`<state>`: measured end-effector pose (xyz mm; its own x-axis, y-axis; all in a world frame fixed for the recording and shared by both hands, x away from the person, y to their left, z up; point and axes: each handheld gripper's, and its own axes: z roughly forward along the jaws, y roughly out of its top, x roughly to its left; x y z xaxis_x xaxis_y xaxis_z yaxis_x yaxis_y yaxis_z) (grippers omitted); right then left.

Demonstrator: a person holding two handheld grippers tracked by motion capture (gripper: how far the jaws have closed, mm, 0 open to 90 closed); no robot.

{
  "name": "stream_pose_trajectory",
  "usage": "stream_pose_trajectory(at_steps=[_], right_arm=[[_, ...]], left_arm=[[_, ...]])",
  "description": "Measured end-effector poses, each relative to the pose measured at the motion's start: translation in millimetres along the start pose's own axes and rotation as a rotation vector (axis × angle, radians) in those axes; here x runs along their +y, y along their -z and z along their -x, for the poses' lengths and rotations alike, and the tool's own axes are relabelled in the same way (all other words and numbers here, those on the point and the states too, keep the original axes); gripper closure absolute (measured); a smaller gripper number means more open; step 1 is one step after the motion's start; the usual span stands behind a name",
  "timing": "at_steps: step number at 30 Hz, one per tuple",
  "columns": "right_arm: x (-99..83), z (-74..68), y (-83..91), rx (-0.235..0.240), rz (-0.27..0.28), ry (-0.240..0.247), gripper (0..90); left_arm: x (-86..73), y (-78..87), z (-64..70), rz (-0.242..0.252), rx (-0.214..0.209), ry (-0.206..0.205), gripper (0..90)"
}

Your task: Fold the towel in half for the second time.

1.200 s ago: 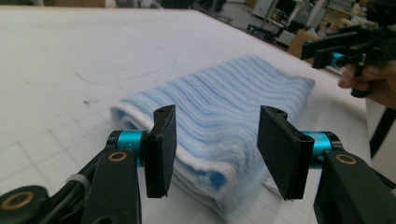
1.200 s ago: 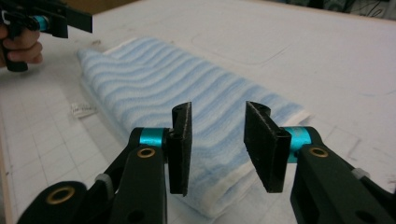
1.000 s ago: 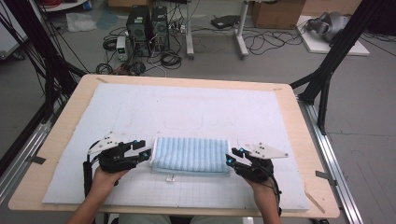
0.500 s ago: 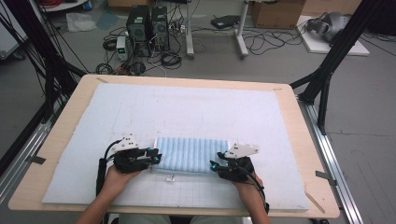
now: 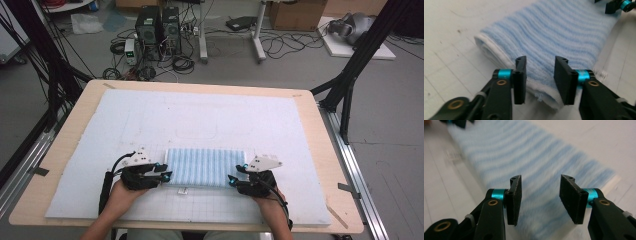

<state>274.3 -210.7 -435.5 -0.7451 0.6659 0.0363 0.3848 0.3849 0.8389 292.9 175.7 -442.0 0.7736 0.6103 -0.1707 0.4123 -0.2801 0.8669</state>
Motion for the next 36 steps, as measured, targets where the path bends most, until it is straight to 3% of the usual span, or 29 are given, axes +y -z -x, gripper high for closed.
stream_pose_trajectory(at_steps=[1, 3, 7, 13, 16, 20, 24, 25, 30, 33, 36], right_arm=[[2.8, 2.8, 1.6, -0.008, 0.034, -0.028, 52.6], [9.0, 10.7, 1.3, -0.052, 0.042, -0.067, 57.6], [16.1, 26.7, -7.5, -0.112, 0.026, -0.106, 71.0], [9.8, 39.1, -23.0, -0.15, -0.092, -0.137, 74.8], [7.6, 40.0, -20.8, -0.159, -0.099, -0.14, 73.5], [7.1, 40.2, -7.6, -0.174, -0.055, -0.144, 67.4], [7.0, 42.1, 11.3, -0.2, 0.02, -0.147, 50.4], [7.6, 43.1, 16.8, -0.214, 0.039, -0.152, 40.7], [11.2, 50.0, 35.1, -0.28, 0.081, -0.145, 23.3], [12.1, 55.2, 43.0, -0.33, 0.075, -0.15, 14.8], [11.2, 60.0, 52.0, -0.339, 0.098, -0.152, 11.5]], left_arm=[[3.0, 0.7, -3.4, 0.034, -0.001, 0.013, 58.4], [9.1, -0.9, -12.2, 0.081, -0.012, 0.03, 58.1], [19.3, -10.4, -24.9, 0.091, 0.023, 0.044, 65.0], [20.1, -15.8, -30.9, 0.105, 0.047, 0.075, 67.2], [20.1, -12.1, -33.5, 0.125, 0.05, 0.084, 66.1], [20.7, -3.1, -38.5, 0.187, 0.044, 0.119, 53.4], [20.8, 9.0, -43.6, 0.256, 0.049, 0.117, 41.0], [20.5, 11.7, -44.9, 0.268, 0.051, 0.115, 38.0], [22.1, 28.1, -54.0, 0.301, 0.107, 0.133, 18.0], [21.6, 38.5, -59.9, 0.322, 0.12, 0.124, 16.9], [19.4, 46.2, -64.2, 0.327, 0.138, 0.115, 16.8]])
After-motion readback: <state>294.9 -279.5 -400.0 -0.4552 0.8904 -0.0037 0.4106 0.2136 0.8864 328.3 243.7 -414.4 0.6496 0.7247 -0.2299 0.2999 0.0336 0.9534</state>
